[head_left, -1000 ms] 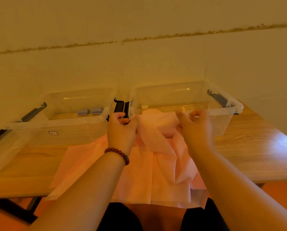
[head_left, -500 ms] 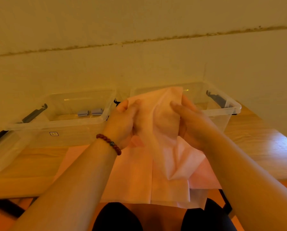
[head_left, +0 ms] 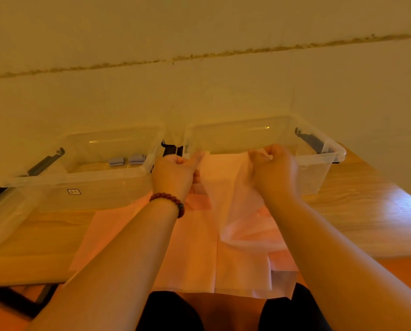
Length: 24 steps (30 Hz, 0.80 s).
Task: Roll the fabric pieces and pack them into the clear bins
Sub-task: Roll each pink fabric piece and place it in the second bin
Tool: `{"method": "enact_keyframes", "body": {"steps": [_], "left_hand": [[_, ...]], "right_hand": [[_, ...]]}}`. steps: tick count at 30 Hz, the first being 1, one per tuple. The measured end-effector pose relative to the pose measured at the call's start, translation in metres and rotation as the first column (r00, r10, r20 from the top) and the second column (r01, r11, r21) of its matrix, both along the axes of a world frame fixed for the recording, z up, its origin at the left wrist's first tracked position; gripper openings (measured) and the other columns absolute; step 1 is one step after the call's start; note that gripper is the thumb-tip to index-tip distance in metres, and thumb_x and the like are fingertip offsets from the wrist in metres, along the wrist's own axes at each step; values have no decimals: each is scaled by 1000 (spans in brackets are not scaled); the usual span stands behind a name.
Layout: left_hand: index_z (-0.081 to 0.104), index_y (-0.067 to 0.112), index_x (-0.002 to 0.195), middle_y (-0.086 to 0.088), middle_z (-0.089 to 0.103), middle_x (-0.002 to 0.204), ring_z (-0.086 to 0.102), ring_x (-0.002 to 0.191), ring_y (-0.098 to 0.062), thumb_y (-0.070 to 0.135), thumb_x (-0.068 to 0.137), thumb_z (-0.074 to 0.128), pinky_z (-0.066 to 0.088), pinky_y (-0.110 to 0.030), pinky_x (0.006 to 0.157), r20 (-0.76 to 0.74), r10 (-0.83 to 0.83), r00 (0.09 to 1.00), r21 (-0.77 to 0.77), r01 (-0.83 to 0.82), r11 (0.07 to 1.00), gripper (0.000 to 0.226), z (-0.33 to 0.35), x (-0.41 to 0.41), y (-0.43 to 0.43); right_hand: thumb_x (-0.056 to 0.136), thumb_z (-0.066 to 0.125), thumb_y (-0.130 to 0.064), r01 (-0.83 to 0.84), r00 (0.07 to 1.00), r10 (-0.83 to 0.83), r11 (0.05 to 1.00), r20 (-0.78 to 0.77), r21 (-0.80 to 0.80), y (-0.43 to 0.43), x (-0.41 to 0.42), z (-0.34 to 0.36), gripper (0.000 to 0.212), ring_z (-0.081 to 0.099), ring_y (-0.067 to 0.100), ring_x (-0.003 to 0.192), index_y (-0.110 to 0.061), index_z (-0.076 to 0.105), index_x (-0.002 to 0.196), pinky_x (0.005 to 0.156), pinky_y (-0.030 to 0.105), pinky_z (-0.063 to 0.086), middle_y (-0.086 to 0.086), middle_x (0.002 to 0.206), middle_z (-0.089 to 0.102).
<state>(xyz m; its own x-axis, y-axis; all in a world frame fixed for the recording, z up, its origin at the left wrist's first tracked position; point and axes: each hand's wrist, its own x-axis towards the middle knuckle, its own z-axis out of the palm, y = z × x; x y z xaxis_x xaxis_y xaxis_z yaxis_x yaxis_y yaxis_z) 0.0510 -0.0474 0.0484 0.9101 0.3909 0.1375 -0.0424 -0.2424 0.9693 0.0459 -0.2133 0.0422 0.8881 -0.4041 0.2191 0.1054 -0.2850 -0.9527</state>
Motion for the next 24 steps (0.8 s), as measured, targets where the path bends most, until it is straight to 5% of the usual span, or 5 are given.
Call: {"method": "enact_keyframes", "body": {"steps": [8,11,16,20,24], "left_hand": [[68,9,91,-10,72,91,69,89,-26,71,64,66,56,-46,83,-189,-135,973,-194,98,976,68,-31,-18,-1],[65,18,101,-6,69,107,64,102,-24,42,84,68,52,-44,92,-249,-370,895,-385,259,886,30,-32,-24,-4],[63,12,117,-10,70,111,66,103,-25,22,86,65,55,-44,88,-159,-452,878,-557,298,775,32,-24,-21,6],[61,18,123,-7,68,117,64,110,-25,37,81,63,56,-46,85,-51,-486,873,-518,393,760,47,-11,-23,8],[61,29,114,-3,70,112,67,102,-23,18,76,67,56,-45,84,-77,-646,760,-425,561,711,40,2,-28,9]], "right_hand": [[88,64,-49,31,992,-7,982,-127,186,1,-17,-14,39,54,15,72,-18,47,106,63,37,50,0,86,54],[88,64,-48,-31,974,97,952,-203,305,-1,-28,-16,33,55,11,76,-19,56,102,59,28,44,-1,88,59],[90,64,-20,-311,872,471,739,-129,597,-10,-38,-9,12,67,16,81,-13,66,99,80,37,53,-1,80,74],[100,50,-28,-351,913,407,814,-24,463,-6,-35,-3,23,52,8,50,-20,63,82,55,33,43,-7,52,56],[101,50,-33,-275,961,269,922,60,272,-6,-21,3,30,46,17,56,-23,66,78,56,33,38,0,60,51]]}}
